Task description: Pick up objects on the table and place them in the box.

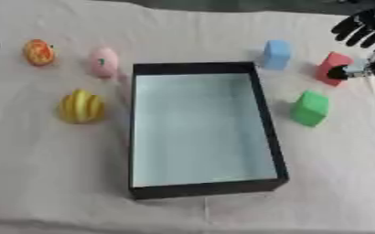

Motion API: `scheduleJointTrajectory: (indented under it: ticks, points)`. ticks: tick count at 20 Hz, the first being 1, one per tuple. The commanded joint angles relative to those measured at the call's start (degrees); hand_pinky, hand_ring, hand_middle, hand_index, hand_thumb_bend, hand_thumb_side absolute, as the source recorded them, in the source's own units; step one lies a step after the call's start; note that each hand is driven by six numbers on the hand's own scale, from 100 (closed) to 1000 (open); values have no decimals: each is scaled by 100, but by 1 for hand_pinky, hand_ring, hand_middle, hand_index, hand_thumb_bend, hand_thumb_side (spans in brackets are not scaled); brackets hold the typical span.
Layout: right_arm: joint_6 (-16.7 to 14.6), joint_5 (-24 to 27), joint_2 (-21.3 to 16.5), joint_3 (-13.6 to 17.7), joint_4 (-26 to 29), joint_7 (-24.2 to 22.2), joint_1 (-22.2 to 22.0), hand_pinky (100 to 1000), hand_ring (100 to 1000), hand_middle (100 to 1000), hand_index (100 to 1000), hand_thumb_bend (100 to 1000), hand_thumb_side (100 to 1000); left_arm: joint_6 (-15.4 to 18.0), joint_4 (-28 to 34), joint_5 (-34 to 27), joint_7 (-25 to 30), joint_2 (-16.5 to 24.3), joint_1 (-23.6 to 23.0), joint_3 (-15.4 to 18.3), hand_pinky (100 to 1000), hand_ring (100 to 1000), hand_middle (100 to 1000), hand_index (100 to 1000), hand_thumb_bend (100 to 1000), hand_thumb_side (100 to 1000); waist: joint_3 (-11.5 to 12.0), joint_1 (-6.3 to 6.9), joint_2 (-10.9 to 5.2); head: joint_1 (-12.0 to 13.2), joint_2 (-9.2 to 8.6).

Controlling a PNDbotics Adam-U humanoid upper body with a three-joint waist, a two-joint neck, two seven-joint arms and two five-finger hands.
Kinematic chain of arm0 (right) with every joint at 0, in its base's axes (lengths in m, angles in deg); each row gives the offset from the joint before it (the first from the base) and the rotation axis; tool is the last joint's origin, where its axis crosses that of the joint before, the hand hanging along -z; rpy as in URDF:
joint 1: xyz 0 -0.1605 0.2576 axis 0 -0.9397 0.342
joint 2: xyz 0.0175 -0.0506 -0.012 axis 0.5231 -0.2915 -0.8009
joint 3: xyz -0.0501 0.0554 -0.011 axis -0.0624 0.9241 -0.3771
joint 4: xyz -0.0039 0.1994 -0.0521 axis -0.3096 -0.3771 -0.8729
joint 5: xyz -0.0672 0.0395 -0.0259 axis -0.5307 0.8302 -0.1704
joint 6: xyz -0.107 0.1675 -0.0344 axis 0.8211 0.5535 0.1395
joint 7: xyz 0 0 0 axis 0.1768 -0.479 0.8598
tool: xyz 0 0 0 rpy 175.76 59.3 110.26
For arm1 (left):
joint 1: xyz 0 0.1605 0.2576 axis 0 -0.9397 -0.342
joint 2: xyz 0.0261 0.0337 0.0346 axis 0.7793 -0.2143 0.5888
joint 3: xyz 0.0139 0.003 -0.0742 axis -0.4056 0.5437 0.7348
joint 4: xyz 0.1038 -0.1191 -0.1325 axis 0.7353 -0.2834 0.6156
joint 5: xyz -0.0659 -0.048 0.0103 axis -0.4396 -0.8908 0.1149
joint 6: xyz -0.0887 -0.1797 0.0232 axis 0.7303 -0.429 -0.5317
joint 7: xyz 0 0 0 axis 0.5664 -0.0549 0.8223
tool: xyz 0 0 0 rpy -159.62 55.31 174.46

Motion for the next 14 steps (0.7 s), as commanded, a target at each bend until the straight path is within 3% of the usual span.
scheduleJointTrajectory:
  ticks: [1, 14]
  points:
    - [75, -129, -274, -8, 115, 20, 18, 843, 833, 814, 893, 569, 356, -3, 85, 27, 12, 155, 57, 12, 594, 820, 787, 741, 245, 797, 12, 18, -92, 0, 28]
    - [56, -361, 105, -293, -171, -22, -140, 843, 843, 818, 896, 572, 361, -19, 86, 19, 43, 116, 102, -13, 593, 819, 787, 740, 245, 796, 95, 32, -44, -5, 12]
